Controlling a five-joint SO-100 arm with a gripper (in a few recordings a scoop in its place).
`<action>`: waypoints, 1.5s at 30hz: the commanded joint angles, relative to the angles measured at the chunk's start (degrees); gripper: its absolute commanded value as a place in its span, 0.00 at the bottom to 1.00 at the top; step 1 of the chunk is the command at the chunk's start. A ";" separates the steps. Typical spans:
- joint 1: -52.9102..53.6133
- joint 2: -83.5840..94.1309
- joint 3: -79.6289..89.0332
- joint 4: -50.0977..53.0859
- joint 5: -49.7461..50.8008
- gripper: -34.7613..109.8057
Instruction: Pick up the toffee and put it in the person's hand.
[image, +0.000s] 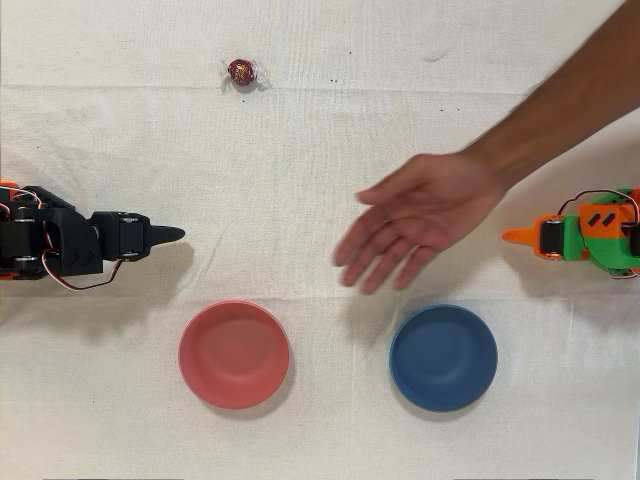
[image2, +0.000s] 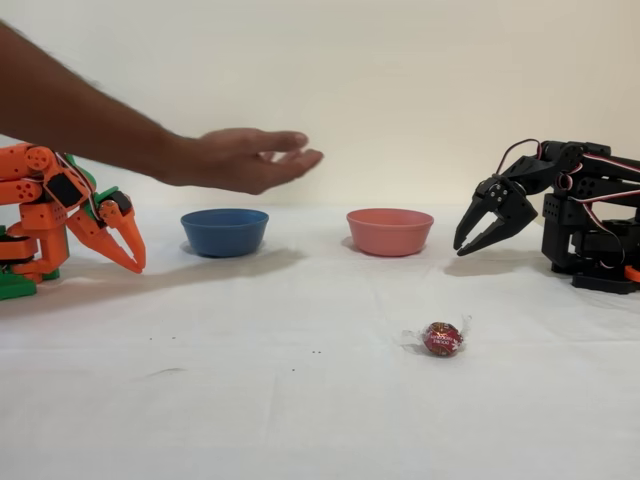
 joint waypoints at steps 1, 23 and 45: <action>0.35 4.04 2.81 0.53 4.13 0.25; -3.43 -16.00 -16.87 -1.23 11.43 0.33; -8.70 -62.84 -63.98 2.90 14.06 0.37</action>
